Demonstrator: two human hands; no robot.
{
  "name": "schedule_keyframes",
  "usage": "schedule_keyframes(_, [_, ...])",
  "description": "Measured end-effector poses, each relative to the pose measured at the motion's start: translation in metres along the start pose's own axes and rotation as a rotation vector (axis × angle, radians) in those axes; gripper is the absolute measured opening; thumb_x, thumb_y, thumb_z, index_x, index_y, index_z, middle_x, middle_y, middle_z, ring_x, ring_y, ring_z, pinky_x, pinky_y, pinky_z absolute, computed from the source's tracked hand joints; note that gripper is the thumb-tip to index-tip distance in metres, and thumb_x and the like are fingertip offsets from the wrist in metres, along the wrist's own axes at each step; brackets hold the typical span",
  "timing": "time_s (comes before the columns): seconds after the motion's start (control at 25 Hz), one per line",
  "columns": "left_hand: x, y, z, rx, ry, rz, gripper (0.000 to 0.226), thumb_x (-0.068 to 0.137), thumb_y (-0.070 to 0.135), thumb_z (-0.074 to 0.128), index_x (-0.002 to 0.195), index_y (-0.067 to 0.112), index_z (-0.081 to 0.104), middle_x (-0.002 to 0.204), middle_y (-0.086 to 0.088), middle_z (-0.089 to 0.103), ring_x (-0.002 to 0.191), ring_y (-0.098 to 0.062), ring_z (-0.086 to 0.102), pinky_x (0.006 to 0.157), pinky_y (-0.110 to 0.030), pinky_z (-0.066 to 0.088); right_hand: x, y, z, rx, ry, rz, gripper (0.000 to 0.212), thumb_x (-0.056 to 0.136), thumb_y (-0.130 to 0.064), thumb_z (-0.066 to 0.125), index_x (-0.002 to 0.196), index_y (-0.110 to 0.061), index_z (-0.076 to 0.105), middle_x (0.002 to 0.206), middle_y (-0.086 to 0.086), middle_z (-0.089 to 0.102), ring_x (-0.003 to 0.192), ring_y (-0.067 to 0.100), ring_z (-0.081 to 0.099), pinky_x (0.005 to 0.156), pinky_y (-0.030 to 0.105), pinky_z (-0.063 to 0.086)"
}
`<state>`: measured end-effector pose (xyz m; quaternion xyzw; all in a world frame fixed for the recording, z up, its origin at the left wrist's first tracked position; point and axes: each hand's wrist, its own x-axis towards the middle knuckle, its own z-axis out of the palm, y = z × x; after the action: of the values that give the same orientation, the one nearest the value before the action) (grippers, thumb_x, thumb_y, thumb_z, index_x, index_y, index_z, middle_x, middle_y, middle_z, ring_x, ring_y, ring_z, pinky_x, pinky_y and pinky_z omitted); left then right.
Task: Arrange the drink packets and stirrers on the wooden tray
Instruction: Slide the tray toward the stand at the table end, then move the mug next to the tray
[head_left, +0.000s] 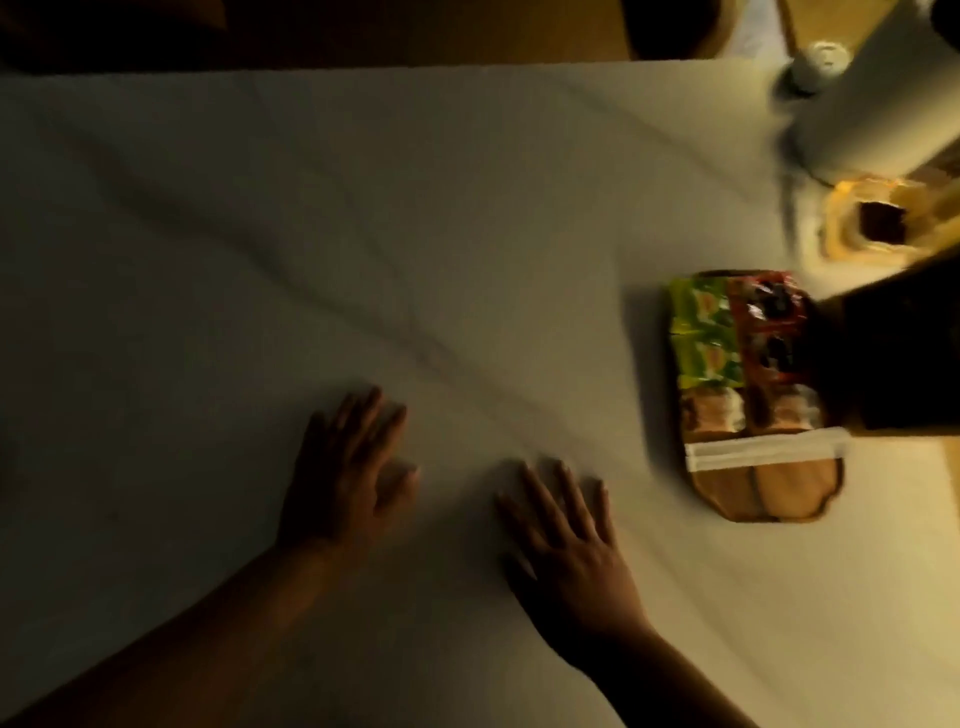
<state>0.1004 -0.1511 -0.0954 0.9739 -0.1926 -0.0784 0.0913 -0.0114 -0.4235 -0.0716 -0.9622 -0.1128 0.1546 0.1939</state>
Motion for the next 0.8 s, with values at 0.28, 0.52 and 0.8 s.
schedule_keyframes(0.28, [-0.104, -0.121, -0.014, 0.100, -0.075, -0.392, 0.080, 0.087, 0.074, 0.030, 0.156, 0.037, 0.014, 0.168, 0.001, 0.010, 0.153, -0.026, 0.014, 0.119, -0.058, 0.014, 0.165, -0.101, 0.025, -0.255, -0.045, -0.348, 0.070, 0.098, -0.060, 0.033, 0.158, -0.032, 0.014, 0.167, 0.007, 0.010, 0.151, 0.038, -0.004, 0.115, 0.068, 0.002])
schedule_keyframes(0.52, [-0.111, -0.197, -0.033, 0.080, 0.003, -0.602, 0.082, 0.085, 0.075, 0.032, 0.156, 0.039, 0.014, 0.167, -0.001, 0.013, 0.153, -0.028, 0.015, 0.120, -0.059, 0.009, 0.269, -0.220, 0.051, -0.318, -0.023, -0.402, 0.069, 0.097, -0.064, 0.024, 0.157, -0.033, 0.018, 0.166, 0.006, 0.014, 0.152, 0.035, -0.004, 0.115, 0.066, 0.003])
schedule_keyframes(0.8, [-0.102, -0.207, -0.037, 0.002, 0.117, -0.564, 0.089, 0.083, 0.066, 0.042, 0.157, 0.028, 0.013, 0.166, -0.006, 0.017, 0.154, -0.030, 0.010, 0.119, -0.064, 0.005, 0.305, -0.339, 0.055, 0.148, 0.006, -0.345, 0.053, 0.091, -0.026, 0.055, 0.143, -0.019, 0.050, 0.154, 0.011, 0.044, 0.148, 0.030, 0.023, 0.118, 0.052, 0.020])
